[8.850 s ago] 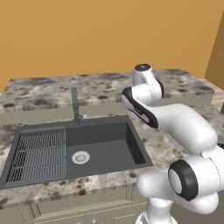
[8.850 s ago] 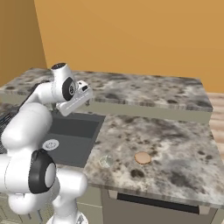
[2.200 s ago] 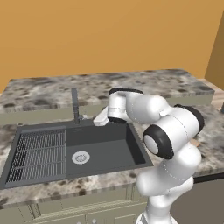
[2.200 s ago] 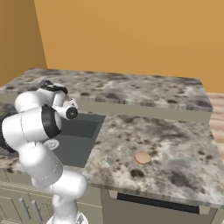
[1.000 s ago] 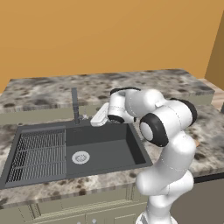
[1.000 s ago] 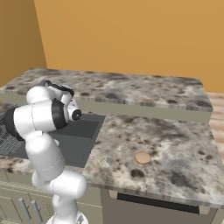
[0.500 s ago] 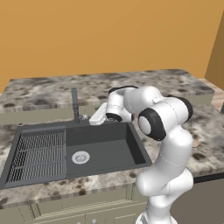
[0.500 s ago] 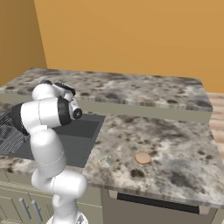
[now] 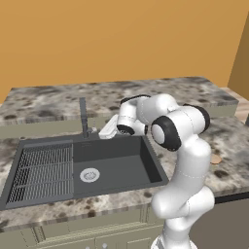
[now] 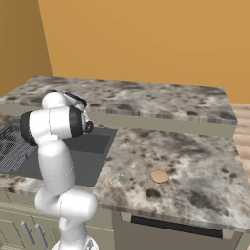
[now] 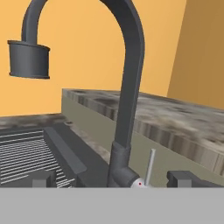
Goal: Turn on the sink faucet. Then move the garlic from the counter to the sink. Turn off the sink. Move the vegetable from the sink to the pot next to the stove. Finally move the pot to the center burner.
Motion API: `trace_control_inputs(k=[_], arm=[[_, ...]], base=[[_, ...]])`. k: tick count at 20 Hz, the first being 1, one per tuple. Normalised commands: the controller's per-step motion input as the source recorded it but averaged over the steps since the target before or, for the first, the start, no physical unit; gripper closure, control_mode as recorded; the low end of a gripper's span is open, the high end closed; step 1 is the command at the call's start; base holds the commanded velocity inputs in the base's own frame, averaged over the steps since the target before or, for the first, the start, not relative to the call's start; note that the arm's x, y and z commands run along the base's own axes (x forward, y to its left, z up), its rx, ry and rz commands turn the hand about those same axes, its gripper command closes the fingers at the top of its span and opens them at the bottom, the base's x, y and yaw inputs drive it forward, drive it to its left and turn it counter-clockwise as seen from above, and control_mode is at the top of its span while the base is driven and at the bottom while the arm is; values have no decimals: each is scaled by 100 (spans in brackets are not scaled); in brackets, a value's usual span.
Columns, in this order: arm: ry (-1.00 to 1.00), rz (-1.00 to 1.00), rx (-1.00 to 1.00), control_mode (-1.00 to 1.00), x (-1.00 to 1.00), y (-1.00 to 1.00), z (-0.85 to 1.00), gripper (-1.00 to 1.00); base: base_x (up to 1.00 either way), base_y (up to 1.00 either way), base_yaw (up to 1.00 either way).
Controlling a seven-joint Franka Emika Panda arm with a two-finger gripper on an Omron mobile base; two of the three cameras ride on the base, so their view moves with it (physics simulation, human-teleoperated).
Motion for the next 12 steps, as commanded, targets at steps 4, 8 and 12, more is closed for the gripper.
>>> trace_control_inputs(k=[4, 8, 12], arm=[[0, 0, 0, -100, 11, 8, -4, -100], [0, 0, 0, -100, 13, 10, -4, -100], [0, 0, 0, -100, 15, 9, -6, -100]], base=[[0, 0, 0], [0, 0, 0], [0, 0, 0]])
